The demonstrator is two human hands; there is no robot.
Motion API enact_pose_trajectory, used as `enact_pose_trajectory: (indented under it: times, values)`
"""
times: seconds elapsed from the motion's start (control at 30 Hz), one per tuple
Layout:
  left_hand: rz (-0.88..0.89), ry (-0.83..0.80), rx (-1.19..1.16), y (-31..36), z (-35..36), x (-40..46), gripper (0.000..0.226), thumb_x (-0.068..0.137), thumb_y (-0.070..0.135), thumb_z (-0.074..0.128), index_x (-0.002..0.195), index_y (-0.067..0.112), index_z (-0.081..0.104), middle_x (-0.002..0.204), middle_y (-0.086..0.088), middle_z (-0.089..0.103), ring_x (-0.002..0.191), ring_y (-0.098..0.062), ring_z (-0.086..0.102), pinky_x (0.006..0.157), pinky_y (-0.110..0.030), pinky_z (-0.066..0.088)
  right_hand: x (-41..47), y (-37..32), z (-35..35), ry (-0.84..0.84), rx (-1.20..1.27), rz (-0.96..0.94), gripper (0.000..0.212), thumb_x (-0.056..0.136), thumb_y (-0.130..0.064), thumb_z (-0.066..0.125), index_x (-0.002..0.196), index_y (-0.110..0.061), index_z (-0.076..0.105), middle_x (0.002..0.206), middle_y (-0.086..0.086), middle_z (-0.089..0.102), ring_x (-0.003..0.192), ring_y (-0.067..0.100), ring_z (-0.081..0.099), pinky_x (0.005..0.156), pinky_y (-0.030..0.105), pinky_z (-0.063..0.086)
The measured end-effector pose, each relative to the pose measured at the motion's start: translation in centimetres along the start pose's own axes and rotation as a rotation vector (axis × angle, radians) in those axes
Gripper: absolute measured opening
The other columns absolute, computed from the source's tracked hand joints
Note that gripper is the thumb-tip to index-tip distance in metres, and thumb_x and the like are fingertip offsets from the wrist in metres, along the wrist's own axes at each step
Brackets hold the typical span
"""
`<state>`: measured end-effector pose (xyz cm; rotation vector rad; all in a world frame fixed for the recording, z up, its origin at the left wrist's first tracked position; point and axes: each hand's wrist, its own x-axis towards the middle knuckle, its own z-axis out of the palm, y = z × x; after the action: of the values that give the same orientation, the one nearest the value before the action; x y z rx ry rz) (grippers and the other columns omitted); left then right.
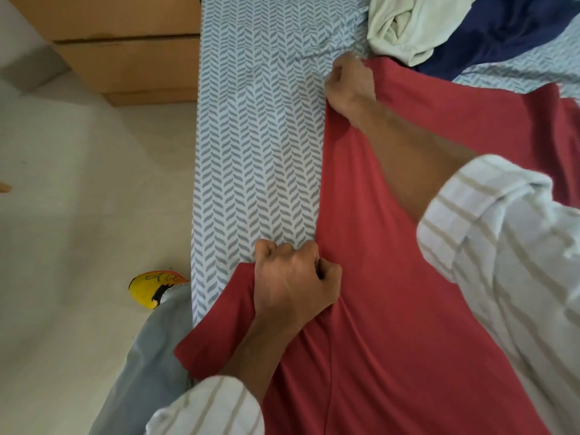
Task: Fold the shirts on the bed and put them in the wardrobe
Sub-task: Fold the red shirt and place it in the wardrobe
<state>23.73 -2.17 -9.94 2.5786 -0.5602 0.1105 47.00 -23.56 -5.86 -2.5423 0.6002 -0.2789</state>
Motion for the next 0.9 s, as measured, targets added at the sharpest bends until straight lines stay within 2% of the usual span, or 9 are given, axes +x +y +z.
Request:
enact_pose_trajectory:
  times: [0.13, 0.23, 0.33, 0.43, 0.53, 0.57, 0.67, 0.77, 0.9]
  values:
    - [-0.030, -0.077, 0.085, 0.9, -1.1, 0.0, 0.023, 0.072, 0.036, 0.054, 0.057, 0.023, 0.043, 0.047, 0.001, 0.052, 0.046, -0.022, 0.048, 0.079, -0.037, 0.038, -6.4, 4.8, -3.8, 0.013, 0.091, -0.147, 0.027, 0.093, -0.016, 0.049, 0.116, -0.007, 0.061, 0.107, 0.009, 0.068, 0.099, 0.028, 0.063, 0.084, 0.031, 0.042]
    - [-0.050, -0.114, 0.160, 1.6, -1.7, -0.1, 0.021, 0.073, 0.036, 0.050, 0.058, 0.021, 0.047, 0.048, -0.003, 0.054, 0.050, -0.026, 0.054, 0.079, -0.038, 0.036, -11.9, 11.3, -8.9, 0.089, 0.033, -0.152, 0.022, 0.091, -0.016, 0.051, 0.108, -0.007, 0.062, 0.100, 0.011, 0.065, 0.092, 0.030, 0.060, 0.082, 0.037, 0.044]
    - [-0.066, -0.133, 0.266, 2.7, -1.9, -0.7, 0.025, 0.076, 0.035, 0.044, 0.064, 0.016, 0.054, 0.052, -0.009, 0.058, 0.053, -0.029, 0.058, 0.077, -0.040, 0.040, -17.2, 20.0, -16.1, 0.193, -0.044, -0.003, 0.022, 0.091, -0.018, 0.051, 0.106, -0.006, 0.062, 0.101, 0.015, 0.066, 0.094, 0.035, 0.060, 0.083, 0.041, 0.044]
    - [-0.103, -0.178, 0.395, 3.5, -2.2, -1.2, 0.031, 0.078, 0.038, 0.039, 0.073, 0.013, 0.057, 0.060, -0.014, 0.063, 0.061, -0.033, 0.065, 0.076, -0.041, 0.042, -21.1, 28.7, -22.8, 0.246, -0.112, 0.244, 0.039, 0.085, -0.029, 0.043, 0.108, -0.005, 0.065, 0.105, 0.024, 0.067, 0.099, 0.041, 0.062, 0.085, 0.043, 0.047]
    - [-0.222, -0.204, 0.479, 5.2, -2.8, -0.5, 0.029, 0.074, 0.034, 0.060, 0.090, 0.010, 0.056, 0.075, -0.018, 0.067, 0.082, -0.036, 0.067, 0.083, -0.046, 0.043, -23.4, 35.2, -26.9, 0.113, -0.184, 0.378, 0.031, 0.089, -0.029, 0.052, 0.105, -0.009, 0.069, 0.099, 0.024, 0.068, 0.105, 0.041, 0.060, 0.086, 0.041, 0.046]
    - [-0.228, -0.176, 0.503, 5.6, -2.8, -0.1, 0.037, 0.068, 0.028, 0.070, 0.096, 0.008, 0.056, 0.081, -0.020, 0.067, 0.088, -0.037, 0.064, 0.084, -0.049, 0.042, -23.9, 36.1, -27.2, 0.066, -0.182, 0.369, 0.026, 0.089, -0.031, 0.056, 0.102, -0.014, 0.069, 0.092, 0.020, 0.069, 0.104, 0.039, 0.061, 0.083, 0.038, 0.045]
    - [-0.007, -0.067, 0.490, 10.2, -0.4, 3.1, 0.054, 0.056, 0.025, 0.073, 0.105, 0.007, 0.060, 0.091, -0.019, 0.065, 0.094, -0.038, 0.058, 0.081, -0.051, 0.042, -24.0, 39.2, -26.2, 0.090, -0.214, 0.290, 0.021, 0.093, -0.041, 0.054, 0.098, -0.023, 0.063, 0.085, 0.012, 0.062, 0.091, 0.037, 0.063, 0.074, 0.040, 0.048]
    - [0.227, -0.094, 0.399, 18.1, 4.7, 8.5, 0.045, 0.063, 0.033, 0.054, 0.103, 0.017, 0.064, 0.094, -0.008, 0.064, 0.094, -0.033, 0.058, 0.078, -0.045, 0.044, -22.3, 40.8, -25.2, 0.181, -0.302, 0.266, 0.021, 0.094, -0.040, 0.050, 0.094, -0.021, 0.058, 0.083, 0.012, 0.065, 0.082, 0.035, 0.066, 0.066, 0.041, 0.050]
    - [0.328, -0.241, 0.102, 30.7, 13.2, 16.2, 0.020, 0.081, 0.023, 0.057, 0.096, 0.013, 0.067, 0.094, -0.009, 0.066, 0.092, -0.032, 0.060, 0.084, -0.039, 0.044, -21.4, 42.8, -24.9, 0.218, -0.273, 0.258, 0.026, 0.090, -0.044, 0.044, 0.088, -0.020, 0.053, 0.076, 0.009, 0.064, 0.073, 0.033, 0.065, 0.061, 0.037, 0.047]
